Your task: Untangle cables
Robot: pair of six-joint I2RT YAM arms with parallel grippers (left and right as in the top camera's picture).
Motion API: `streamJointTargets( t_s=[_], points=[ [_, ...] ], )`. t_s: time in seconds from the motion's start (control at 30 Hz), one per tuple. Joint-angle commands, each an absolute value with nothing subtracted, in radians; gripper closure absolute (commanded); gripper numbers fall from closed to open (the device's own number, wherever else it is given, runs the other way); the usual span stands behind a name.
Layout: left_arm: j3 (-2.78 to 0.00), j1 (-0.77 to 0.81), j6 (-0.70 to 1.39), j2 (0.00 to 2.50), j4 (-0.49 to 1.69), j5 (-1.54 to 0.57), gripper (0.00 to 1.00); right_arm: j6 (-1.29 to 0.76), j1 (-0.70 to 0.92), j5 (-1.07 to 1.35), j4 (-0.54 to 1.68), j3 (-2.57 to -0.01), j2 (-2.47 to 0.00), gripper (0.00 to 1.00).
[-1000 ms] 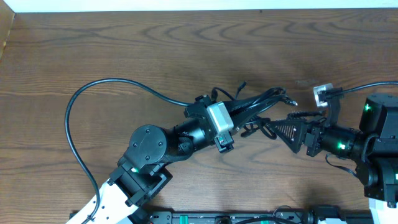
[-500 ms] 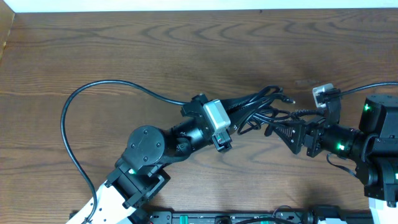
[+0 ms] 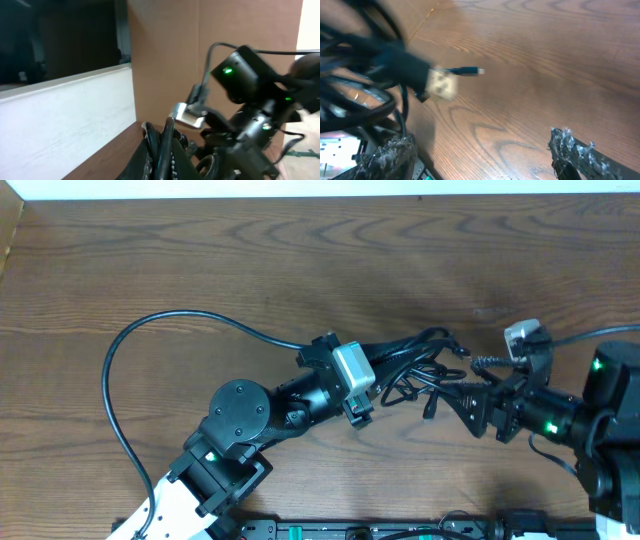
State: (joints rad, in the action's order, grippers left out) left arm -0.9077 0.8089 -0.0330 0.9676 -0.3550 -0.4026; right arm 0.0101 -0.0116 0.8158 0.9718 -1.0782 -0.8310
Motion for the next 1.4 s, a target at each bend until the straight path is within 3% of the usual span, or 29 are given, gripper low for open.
streamJointTargets(
  t_s=[0.0,0.53,0.63,0.73,0.8,0.93,1.37],
  points=[
    [-0.927,0.809,-0.033,0.95,-0.345,-0.284,0.93,-0.02,-0.009,0.896,0.968,-1.085,-0.778,0.19],
    [-0.927,0.809,0.066,0.954,-0.314,0.13,0.93,-0.033,-0.009,0.926,0.926,-1.085,-0.661,0.17],
    [-0.927,0.809,0.134,0.954,-0.311,0.13,0.92,0.005,-0.008,0.931,0.916,-1.085,-0.661,0.18],
    [-0.927,0.81,0.25,0.954,-0.312,0.066,0.93,0.121,-0.006,0.992,0.897,-1.085,-0.661,0.02],
    [-0.927,0.81,0.323,0.954,-0.32,0.012,0.93,0.225,-0.006,1.028,0.894,-1.085,-0.661,0.01],
    [-0.927,0.812,0.408,0.957,-0.327,-0.019,0.93,0.325,-0.006,1.073,0.886,-1.085,-0.661,0.01],
    [-0.927,0.929,0.421,1.026,-0.427,-0.019,0.93,0.331,-0.005,1.217,0.826,-1.084,-0.666,0.07]
  ],
)
